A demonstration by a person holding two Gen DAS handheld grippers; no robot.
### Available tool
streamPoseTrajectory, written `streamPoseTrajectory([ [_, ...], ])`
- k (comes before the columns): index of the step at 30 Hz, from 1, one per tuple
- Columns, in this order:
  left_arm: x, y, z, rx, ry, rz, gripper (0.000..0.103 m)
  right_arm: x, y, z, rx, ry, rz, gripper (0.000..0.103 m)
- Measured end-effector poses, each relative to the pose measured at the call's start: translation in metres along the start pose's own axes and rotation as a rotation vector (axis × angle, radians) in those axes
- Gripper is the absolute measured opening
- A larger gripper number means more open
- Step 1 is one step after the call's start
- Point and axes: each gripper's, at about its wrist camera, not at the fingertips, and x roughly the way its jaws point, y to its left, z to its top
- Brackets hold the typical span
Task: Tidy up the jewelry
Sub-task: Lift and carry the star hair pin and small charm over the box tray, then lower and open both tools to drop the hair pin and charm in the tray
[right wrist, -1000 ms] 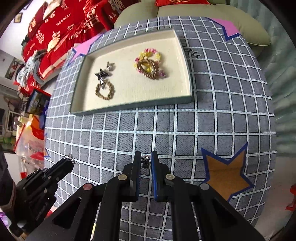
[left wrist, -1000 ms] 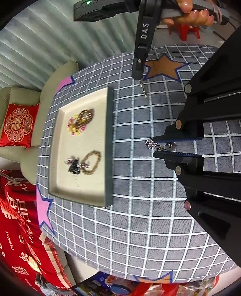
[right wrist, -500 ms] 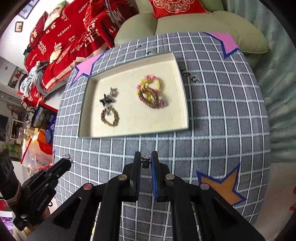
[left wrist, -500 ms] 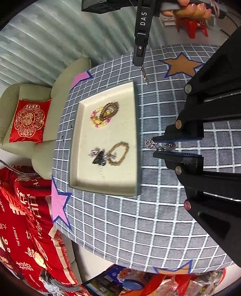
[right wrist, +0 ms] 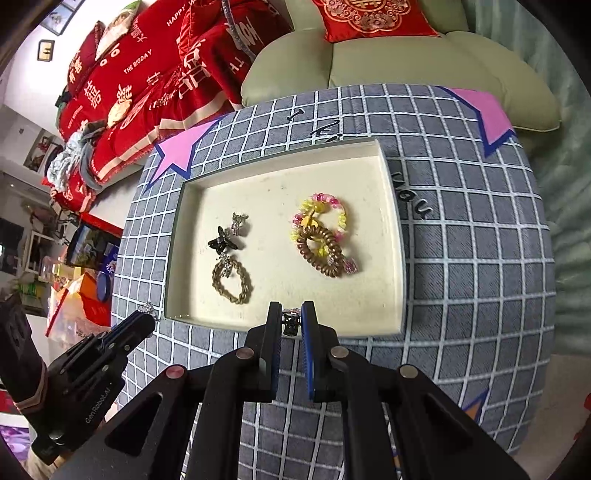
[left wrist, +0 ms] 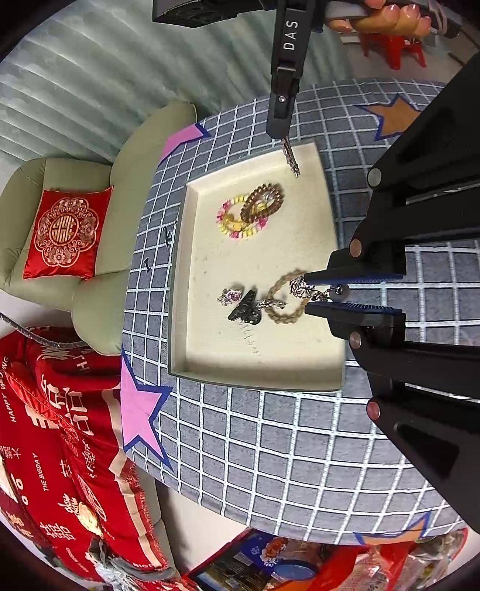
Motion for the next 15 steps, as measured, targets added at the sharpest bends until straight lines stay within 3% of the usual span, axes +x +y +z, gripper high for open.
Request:
streamPoseTrajectory([
  [15,0.061,0.002,0.02,-0.005,0.056,0.051,0.018,0.057,-0.009,0.019,0.007,0.068,0.025,0.011],
])
